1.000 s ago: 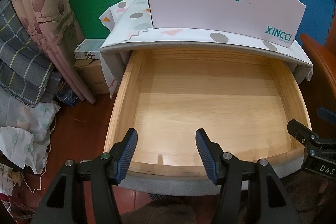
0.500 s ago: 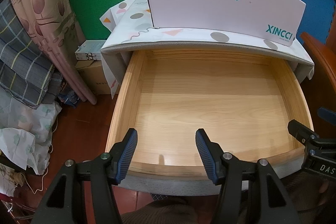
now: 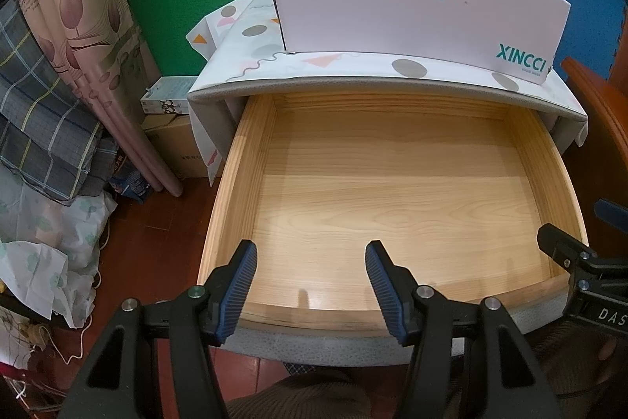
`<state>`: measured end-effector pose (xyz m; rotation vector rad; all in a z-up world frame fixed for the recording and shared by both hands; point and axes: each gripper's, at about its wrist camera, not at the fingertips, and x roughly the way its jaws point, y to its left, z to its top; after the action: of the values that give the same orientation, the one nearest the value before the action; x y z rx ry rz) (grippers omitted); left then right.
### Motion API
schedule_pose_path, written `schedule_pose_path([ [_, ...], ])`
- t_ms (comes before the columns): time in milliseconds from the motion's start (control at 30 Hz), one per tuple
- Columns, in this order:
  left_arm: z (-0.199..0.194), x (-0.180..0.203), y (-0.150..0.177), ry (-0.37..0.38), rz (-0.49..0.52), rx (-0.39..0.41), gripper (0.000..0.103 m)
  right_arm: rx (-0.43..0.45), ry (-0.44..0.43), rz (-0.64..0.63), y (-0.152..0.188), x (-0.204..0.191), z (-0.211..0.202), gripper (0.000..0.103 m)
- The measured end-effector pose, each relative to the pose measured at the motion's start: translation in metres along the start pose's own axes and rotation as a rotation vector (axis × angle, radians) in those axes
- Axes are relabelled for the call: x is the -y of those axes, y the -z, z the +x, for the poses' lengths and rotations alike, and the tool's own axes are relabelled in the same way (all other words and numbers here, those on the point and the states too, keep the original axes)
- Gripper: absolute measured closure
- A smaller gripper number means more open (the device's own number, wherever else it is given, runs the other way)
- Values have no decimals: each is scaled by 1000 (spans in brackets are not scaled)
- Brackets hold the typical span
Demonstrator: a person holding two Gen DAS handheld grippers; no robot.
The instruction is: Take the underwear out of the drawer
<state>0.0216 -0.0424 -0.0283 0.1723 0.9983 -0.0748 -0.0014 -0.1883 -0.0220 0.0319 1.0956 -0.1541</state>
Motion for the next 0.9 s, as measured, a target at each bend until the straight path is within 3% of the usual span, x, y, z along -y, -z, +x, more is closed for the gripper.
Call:
schedule_pose_path([
  [900,-3,1,-1,-8,6,17,44,-8,0,-5,0,-3,2,1],
])
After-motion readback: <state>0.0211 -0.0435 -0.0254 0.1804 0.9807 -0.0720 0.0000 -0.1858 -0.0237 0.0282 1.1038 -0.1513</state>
